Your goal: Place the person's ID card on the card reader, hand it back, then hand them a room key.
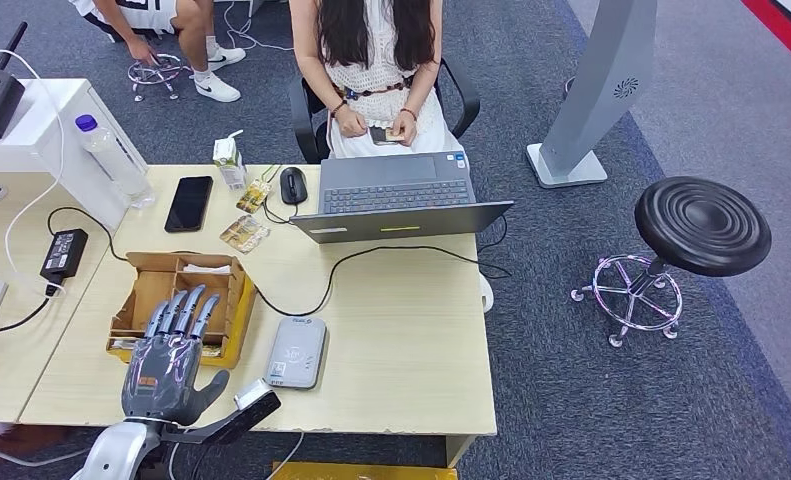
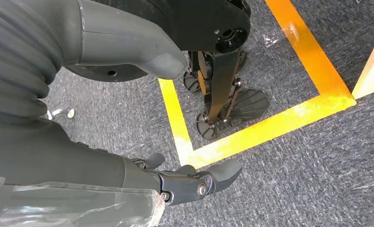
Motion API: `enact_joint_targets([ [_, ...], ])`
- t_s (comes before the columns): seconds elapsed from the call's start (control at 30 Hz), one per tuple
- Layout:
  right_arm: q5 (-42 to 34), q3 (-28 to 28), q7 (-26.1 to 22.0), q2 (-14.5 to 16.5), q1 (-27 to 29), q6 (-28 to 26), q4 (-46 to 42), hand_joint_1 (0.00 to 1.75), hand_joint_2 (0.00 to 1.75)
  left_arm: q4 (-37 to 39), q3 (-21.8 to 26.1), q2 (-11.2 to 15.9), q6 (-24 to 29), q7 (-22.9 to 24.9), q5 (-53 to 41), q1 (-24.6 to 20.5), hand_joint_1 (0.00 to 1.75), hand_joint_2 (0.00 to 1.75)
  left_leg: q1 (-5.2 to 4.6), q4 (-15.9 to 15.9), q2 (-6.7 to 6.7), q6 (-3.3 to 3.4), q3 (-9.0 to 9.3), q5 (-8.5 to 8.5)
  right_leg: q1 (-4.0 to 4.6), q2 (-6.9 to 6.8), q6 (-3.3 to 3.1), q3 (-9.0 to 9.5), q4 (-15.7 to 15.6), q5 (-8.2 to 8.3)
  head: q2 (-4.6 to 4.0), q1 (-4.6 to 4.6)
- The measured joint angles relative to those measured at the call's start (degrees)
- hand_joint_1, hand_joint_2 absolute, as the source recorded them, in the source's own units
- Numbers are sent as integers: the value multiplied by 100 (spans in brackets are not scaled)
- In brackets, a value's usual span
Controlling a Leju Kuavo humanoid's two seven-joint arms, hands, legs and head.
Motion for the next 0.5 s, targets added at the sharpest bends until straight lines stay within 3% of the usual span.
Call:
enact_joint_targets([
  [0.5, 1, 0, 0, 0, 0, -1, 0, 0, 175, 0, 1, 0, -2, 8, 1, 0, 0, 175, 0, 0, 0, 0, 0, 0, 0, 0, 0, 0, 0, 0, 0, 0],
])
